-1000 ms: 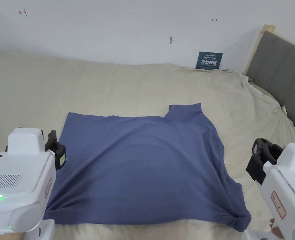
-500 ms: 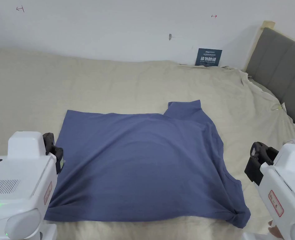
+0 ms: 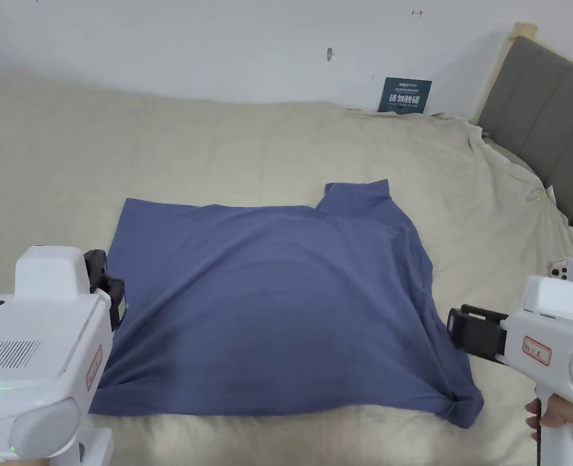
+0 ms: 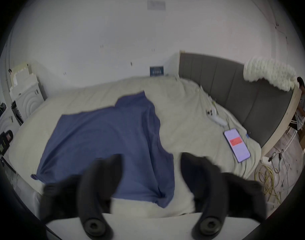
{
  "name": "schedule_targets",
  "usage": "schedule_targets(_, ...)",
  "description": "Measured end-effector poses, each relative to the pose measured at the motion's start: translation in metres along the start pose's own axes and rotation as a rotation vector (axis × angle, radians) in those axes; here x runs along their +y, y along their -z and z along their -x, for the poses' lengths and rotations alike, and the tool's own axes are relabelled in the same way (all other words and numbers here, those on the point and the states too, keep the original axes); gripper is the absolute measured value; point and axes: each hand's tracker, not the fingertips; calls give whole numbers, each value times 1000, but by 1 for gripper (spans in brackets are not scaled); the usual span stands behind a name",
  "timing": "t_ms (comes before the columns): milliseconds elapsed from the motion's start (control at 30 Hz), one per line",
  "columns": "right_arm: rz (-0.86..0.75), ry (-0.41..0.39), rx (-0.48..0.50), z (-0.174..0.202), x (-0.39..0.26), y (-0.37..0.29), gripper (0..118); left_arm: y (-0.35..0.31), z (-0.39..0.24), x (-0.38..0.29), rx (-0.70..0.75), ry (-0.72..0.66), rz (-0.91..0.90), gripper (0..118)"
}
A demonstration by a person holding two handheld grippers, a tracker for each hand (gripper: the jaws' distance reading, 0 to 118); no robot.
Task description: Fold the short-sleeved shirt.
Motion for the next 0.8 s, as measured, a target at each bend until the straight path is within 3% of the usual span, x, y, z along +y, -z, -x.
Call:
schedule_targets(67,73,-35,18,-2,-10,11,98,1,0,-1,-2,-5,6,0)
schedule_targets(267,229,-92,-63,-10,-50,47,98,2,0,-3,-3,5,17,0)
schedule_targets(400,272,-81,-45,-18,-68,64,95,3,-1,-7,-6,15,38,0)
schedule_targets(467,266,-70,-24,-17,-72,66,83,4,-2,-10,-7,22,50,0)
schedule_targets(533,261,-70,-23,-13,-73,71,58,4,-3,-11,-12,17,58,0)
schedule_targets(600,262,-82,-26,-4,-74,71,24,5,-3,-12,-14,12,68,0)
schedule_targets(633,264,-82,-25,-3,-74,74,14,4,-3,-13,-14,13,70,0)
schedule_targets(800,279,-47,-16,-2,-74,79,5,4,-3,-13,-5,15,81,0)
